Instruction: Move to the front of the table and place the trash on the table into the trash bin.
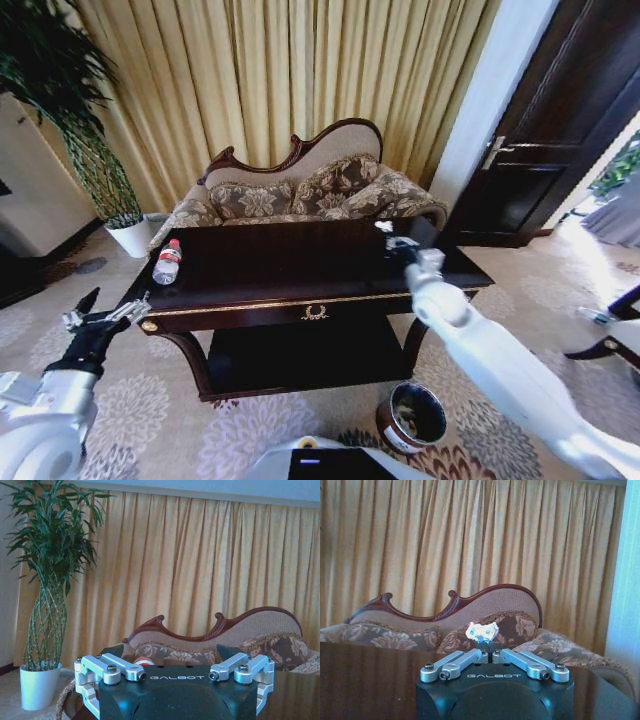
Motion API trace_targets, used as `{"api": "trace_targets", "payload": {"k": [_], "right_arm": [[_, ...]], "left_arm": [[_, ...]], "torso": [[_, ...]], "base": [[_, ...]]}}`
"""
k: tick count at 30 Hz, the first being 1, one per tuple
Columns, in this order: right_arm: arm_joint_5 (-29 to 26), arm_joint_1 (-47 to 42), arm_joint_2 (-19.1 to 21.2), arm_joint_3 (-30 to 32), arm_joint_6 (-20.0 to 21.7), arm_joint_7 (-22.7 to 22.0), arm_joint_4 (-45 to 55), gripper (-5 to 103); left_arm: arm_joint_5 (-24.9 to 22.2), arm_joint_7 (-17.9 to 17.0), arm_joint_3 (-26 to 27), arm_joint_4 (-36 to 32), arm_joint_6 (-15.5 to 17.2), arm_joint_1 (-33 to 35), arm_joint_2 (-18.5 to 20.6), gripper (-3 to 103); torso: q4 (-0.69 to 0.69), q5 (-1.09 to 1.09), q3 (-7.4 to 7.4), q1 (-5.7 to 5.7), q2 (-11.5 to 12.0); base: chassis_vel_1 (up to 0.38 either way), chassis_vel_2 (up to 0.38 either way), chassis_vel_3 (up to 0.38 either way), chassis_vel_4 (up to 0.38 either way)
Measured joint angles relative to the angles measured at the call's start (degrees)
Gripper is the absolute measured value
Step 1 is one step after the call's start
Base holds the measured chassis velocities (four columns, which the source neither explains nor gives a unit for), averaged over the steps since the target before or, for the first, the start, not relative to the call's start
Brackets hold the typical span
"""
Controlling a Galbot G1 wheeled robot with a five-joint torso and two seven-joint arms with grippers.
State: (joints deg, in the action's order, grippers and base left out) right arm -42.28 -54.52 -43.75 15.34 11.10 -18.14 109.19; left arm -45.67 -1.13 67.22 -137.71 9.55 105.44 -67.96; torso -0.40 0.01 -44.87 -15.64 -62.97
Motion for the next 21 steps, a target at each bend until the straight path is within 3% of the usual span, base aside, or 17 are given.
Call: {"api": "trace_targets", "payload": {"k": [5, 7, 16, 21], "right_arm": [[-0.95, -3.70, 0.33, 2.58, -1.34, 3.47, 0.32, 0], [-0.78, -7.37, 0.61, 6.05, -1.39, 5.94, 1.42, 0], [-0.21, -13.88, -0.48, 12.51, -0.23, 5.64, 5.38, 0], [1.72, -19.02, -3.01, 15.50, -0.12, 5.76, 7.58, 0]], "left_arm": [[-0.87, 1.88, 0.19, 2.62, -0.29, -1.34, 1.02, 100], [-1.79, 4.83, 1.17, 5.06, -0.31, -2.50, 2.20, 100], [-3.43, 5.37, 1.43, 6.93, 0.44, -4.14, 5.16, 100], [-4.24, 5.02, 1.55, 6.99, 1.75, -4.86, 7.00, 100]], "torso": [[0.02, -0.02, -0.01, -0.01, 0.01], [0.02, -0.02, -0.01, 0.00, 0.00], [0.01, 0.00, 0.00, -0.01, 0.01], [0.00, -0.02, -0.01, -0.01, 0.03]], "base": [[0.000, 0.000, 0.000, 0.000], [0.000, 0.000, 0.000, 0.000], [0.000, 0.000, 0.000, 0.000], [0.056, -0.072, -0.050, 0.068]]}}
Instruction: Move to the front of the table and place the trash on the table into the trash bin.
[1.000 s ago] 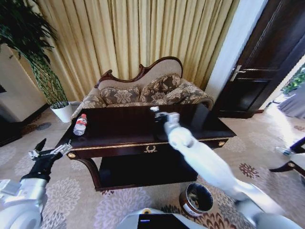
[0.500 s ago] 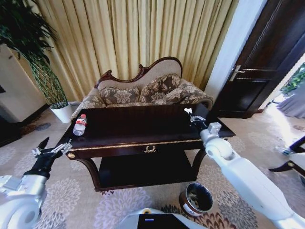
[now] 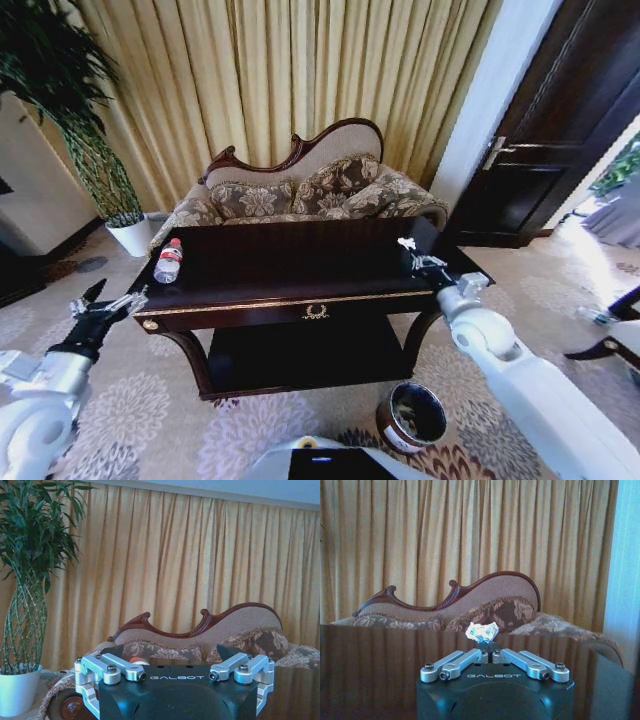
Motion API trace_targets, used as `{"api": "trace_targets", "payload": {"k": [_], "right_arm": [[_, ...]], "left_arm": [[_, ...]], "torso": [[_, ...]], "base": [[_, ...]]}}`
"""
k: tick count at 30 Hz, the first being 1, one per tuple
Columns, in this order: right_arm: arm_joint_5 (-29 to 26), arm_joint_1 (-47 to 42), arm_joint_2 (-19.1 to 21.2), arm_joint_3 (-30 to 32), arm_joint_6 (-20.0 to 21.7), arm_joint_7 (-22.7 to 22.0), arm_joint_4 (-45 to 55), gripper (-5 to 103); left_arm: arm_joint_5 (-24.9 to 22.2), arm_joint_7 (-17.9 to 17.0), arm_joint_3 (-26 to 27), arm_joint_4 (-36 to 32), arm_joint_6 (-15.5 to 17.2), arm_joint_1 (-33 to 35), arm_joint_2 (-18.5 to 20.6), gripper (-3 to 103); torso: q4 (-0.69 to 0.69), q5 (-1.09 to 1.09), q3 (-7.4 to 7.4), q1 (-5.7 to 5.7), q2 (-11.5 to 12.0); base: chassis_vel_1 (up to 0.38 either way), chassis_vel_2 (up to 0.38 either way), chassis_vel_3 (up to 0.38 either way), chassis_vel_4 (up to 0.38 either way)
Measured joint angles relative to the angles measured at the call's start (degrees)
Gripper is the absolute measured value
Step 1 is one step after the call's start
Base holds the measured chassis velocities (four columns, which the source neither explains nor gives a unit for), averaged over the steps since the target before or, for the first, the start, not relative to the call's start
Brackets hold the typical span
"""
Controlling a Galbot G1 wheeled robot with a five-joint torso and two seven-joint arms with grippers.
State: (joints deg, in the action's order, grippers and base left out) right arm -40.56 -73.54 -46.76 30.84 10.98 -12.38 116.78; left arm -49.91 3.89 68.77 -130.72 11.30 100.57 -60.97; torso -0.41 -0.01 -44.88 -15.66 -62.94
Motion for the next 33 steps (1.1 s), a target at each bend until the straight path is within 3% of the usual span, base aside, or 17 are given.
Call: {"api": "trace_targets", "payload": {"k": [13, 16, 18, 23, 26, 33], "right_arm": [[3.27, -3.46, -2.94, 1.18, -0.36, 0.42, 1.33, 0], [6.22, -3.87, -4.15, 0.59, -0.53, 0.79, 0.34, 0], [9.84, -5.55, -6.64, 0.60, -1.18, 3.23, -4.15, 0], [11.49, -8.02, -7.91, 1.94, -1.18, 6.53, -9.51, 0], [15.30, -9.63, -9.92, 2.14, -1.33, 9.94, -19.30, 0], [22.47, -9.27, -13.24, 1.43, -4.84, 11.79, -32.52, 0]], "left_arm": [[0.57, -0.05, 0.01, -0.49, -0.39, 1.05, -0.75, 100], [0.83, -0.01, 0.14, -1.00, -0.78, 1.63, -1.54, 100], [0.80, -0.01, 0.47, -1.69, -0.92, 2.05, -2.18, 100], [0.86, 0.03, 0.51, -1.75, -1.07, 2.28, -2.70, 100], [1.75, 0.12, -0.38, -1.78, -1.19, 2.10, -3.31, 100], [2.65, 0.02, -1.67, -2.35, -1.17, 1.58, -3.95, 100]], "torso": [[0.02, 0.01, 0.01, 0.03, -0.02], [0.02, 0.01, 0.02, 0.04, -0.03], [0.01, 0.00, 0.01, 0.04, -0.03], [0.01, 0.01, -0.01, -0.02, 0.01], [-0.01, -0.01, -0.01, -0.02, 0.01], [-0.01, -0.01, 0.01, 0.02, -0.02]], "base": [[0.158, -0.153, -0.147, 0.138], [0.147, -0.146, -0.148, 0.128], [0.016, -0.031, -0.007, 0.020], [0.000, 0.000, 0.000, 0.000], [0.000, 0.000, 0.000, 0.000], [0.000, 0.000, 0.000, 0.000]]}}
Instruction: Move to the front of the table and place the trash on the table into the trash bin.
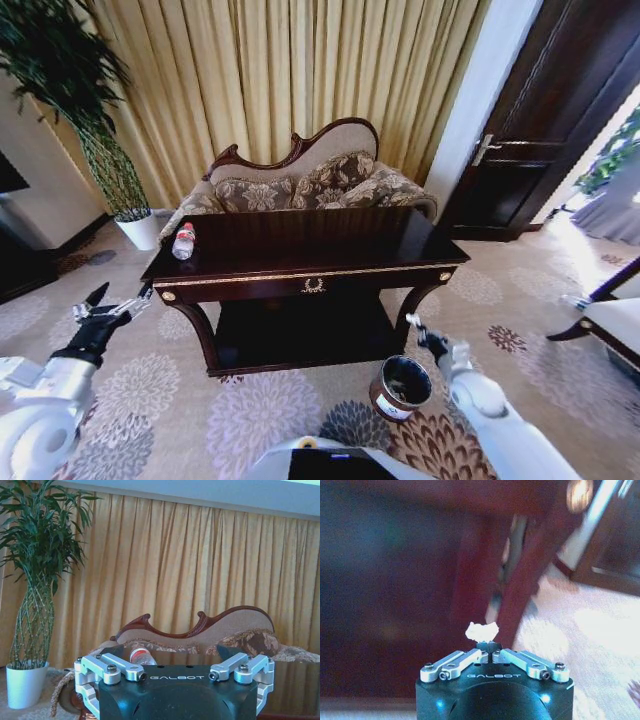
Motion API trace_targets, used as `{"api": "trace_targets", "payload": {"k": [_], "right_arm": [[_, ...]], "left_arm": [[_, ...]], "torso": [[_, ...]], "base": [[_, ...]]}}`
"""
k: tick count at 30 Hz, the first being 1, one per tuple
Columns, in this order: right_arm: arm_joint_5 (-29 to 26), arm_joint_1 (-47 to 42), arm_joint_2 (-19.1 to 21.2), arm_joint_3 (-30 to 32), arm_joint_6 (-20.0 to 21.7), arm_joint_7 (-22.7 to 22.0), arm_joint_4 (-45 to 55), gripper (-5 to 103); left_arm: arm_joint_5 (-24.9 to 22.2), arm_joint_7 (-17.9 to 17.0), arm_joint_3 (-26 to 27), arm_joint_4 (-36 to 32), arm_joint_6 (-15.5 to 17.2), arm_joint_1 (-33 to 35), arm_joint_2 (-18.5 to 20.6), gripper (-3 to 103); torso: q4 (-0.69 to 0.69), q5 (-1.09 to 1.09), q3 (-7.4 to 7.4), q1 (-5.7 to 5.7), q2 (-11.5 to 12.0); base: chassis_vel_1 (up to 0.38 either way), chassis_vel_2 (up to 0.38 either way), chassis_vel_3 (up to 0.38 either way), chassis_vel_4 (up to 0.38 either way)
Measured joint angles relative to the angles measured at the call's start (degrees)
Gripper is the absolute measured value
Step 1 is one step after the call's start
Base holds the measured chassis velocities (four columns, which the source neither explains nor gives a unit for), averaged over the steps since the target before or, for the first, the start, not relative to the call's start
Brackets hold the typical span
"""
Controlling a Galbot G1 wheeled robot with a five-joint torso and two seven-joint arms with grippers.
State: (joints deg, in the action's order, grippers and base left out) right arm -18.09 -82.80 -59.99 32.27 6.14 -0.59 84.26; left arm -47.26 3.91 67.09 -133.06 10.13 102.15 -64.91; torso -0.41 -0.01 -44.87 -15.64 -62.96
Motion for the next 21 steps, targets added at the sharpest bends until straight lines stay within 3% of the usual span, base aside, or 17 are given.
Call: {"api": "trace_targets", "payload": {"k": [9, 17, 20, 21], "right_arm": [[6.14, 2.81, -2.45, -0.21, -3.98, 0.02, -9.90, -2], [6.68, 3.96, -2.43, -0.73, -5.10, -2.04, -10.56, 30], [6.48, 4.02, -2.42, -0.73, -5.12, -2.32, -10.55, 36], [6.37, 4.02, -2.40, -0.73, -5.17, -2.52, -10.48, 46]], "left_arm": [[0.51, -0.07, -0.34, 0.25, 0.09, 0.17, -0.24, 100], [0.79, -0.11, -0.93, 0.48, 0.14, -0.07, -0.10, 100], [1.01, -0.11, -1.18, 0.52, 0.14, -0.07, -0.24, 100], [1.12, -0.12, -1.31, 0.52, 0.11, -0.06, -0.39, 100]], "torso": [[0.02, 0.00, -0.01, -0.01, 0.00], [0.00, 0.01, -0.01, -0.01, 0.01], [0.01, 0.01, -0.01, -0.01, 0.01], [0.01, 0.01, -0.01, -0.01, 0.01]], "base": [[0.000, 0.000, 0.000, 0.000], [0.000, 0.000, 0.000, 0.000], [0.000, 0.000, 0.000, 0.000], [0.000, 0.000, 0.000, 0.000]]}}
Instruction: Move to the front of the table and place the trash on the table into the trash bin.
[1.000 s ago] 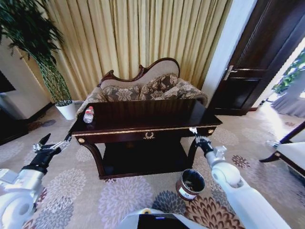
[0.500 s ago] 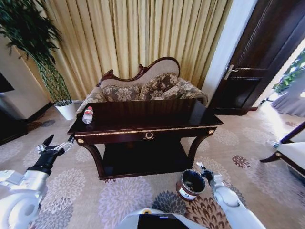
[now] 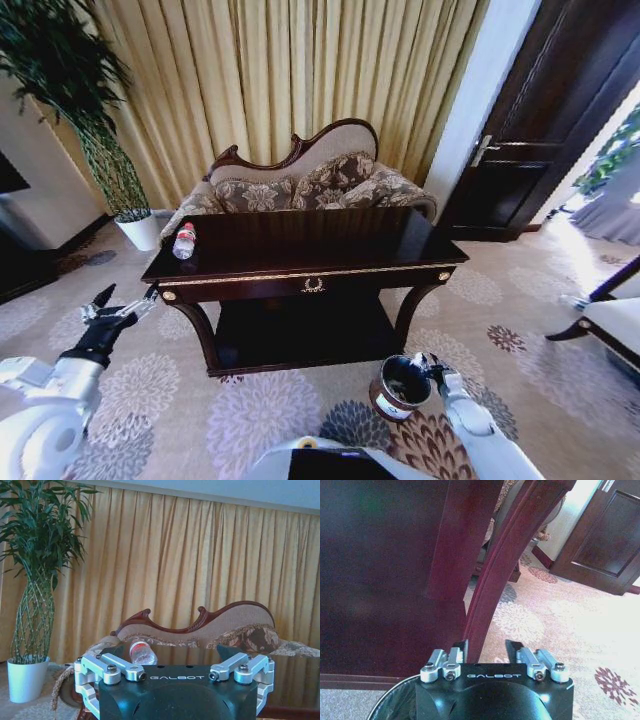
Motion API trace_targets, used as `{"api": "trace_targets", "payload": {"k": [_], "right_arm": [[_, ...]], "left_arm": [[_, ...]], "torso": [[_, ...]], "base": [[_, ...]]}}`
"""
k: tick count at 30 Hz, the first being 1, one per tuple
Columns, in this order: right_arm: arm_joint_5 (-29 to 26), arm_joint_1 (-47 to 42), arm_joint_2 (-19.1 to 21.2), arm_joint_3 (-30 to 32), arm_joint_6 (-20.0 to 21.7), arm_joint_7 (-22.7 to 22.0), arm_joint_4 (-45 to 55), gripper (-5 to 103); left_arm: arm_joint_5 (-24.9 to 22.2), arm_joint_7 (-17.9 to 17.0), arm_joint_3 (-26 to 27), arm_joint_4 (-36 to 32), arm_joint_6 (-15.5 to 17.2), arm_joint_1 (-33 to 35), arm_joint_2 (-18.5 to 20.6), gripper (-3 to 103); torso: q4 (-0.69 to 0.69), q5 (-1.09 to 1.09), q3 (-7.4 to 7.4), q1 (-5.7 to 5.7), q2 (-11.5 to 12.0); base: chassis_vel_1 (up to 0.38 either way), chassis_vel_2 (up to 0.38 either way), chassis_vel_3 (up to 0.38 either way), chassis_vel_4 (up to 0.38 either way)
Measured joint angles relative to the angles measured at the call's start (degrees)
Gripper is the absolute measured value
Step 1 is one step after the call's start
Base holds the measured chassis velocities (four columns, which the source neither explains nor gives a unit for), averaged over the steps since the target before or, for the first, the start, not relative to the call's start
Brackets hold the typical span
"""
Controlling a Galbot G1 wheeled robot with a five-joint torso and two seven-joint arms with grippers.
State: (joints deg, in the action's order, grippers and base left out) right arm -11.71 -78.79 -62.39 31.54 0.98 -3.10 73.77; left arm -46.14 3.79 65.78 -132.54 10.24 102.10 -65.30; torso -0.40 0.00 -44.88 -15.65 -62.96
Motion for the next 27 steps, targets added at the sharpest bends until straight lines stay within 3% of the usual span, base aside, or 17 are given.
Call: {"api": "trace_targets", "payload": {"k": [1, 3, 4, 5, 7, 8, 9, 12, 13, 14, 19, 27], "right_arm": [[-0.25, 0.01, 0.00, 0.03, -0.45, -0.48, 0.23, 52], [-0.72, 0.01, 0.00, 0.14, -0.87, -0.94, 0.80, 52], [-2.27, -0.20, 0.11, 0.40, -1.43, -1.50, 3.10, 63], [-2.27, -0.20, 0.11, 0.40, -1.43, -1.50, 3.10, 63], [-6.66, -1.39, 0.78, 1.07, -0.77, -1.91, 10.66, 74], [-9.25, -2.05, 1.12, 1.29, 0.20, -2.14, 15.16, 74], [-9.25, -2.05, 1.12, 1.29, 0.20, -2.14, 15.16, 74], [-15.25, -3.35, 2.22, 1.53, 3.52, -3.65, 29.48, 90], [-15.25, -3.35, 2.22, 1.53, 3.52, -3.65, 29.48, 90], [-16.83, -3.50, 2.63, 1.36, 4.39, -5.00, 35.94, 95], [-18.72, -2.56, 4.02, -1.44, 6.31, -8.87, 47.51, 100], [-19.11, -1.79, 4.38, -5.25, 8.21, -8.33, 53.09, 100]], "left_arm": [[0.05, 0.00, -0.05, 0.00, -0.06, 0.06, -0.11, 100], [0.05, 0.00, -0.03, 0.00, -0.11, 0.12, -0.13, 100], [-0.02, 0.00, 0.21, 0.00, -0.15, 0.17, -0.12, 100], [-0.02, 0.00, 0.21, 0.00, -0.15, 0.17, -0.12, 100], [-0.14, -0.04, 0.54, 0.00, -0.27, 0.15, 0.00, 100], [-0.15, -0.34, 0.57, -0.02, -0.39, 0.08, 0.01, 100], [-0.15, -0.34, 0.57, -0.02, -0.39, 0.08, 0.01, 100], [-0.28, -1.67, 0.37, -0.84, -0.52, -0.21, -0.13, 100], [-0.28, -1.67, 0.37, -0.84, -0.52, -0.21, -0.13, 100], [-0.28, -1.80, 0.40, -1.39, -0.52, -0.21, -0.23, 100], [-0.30, -1.99, 1.39, -2.78, -0.52, 0.07, -0.25, 100], [-0.36, -2.30, 2.81, -4.24, -0.33, 0.71, -0.25, 100]], "torso": [[0.00, 0.00, 0.00, 0.00, 0.00], [0.00, 0.00, 0.00, 0.00, 0.00], [-0.01, -0.02, 0.00, 0.00, 0.00], [-0.01, -0.02, 0.00, 0.00, 0.00], [0.04, -0.01, -0.01, 0.00, 0.00], [-0.02, -0.01, -0.01, 0.00, 0.00], [-0.02, -0.01, -0.01, 0.00, 0.00], [0.02, 0.02, 0.00, 0.00, 0.00], [0.02, 0.02, 0.00, 0.00, 0.00], [0.01, 0.02, 0.00, 0.00, 0.00], [0.01, 0.01, 0.00, 0.00, 0.00], [0.00, 0.00, 0.00, 0.00, 0.00]], "base": [[0.000, 0.000, 0.000, 0.000], [0.000, 0.000, 0.000, 0.000], [0.000, 0.000, 0.000, 0.000], [0.000, 0.000, 0.000, 0.000], [0.000, 0.000, 0.000, 0.000], [0.000, 0.000, 0.000, 0.000], [0.000, 0.000, 0.000, 0.000], [0.000, 0.000, 0.000, 0.000], [0.000, 0.000, 0.000, 0.000], [0.000, 0.000, 0.000, 0.000], [0.000, 0.000, 0.000, 0.000], [0.000, 0.000, 0.000, 0.000]]}}
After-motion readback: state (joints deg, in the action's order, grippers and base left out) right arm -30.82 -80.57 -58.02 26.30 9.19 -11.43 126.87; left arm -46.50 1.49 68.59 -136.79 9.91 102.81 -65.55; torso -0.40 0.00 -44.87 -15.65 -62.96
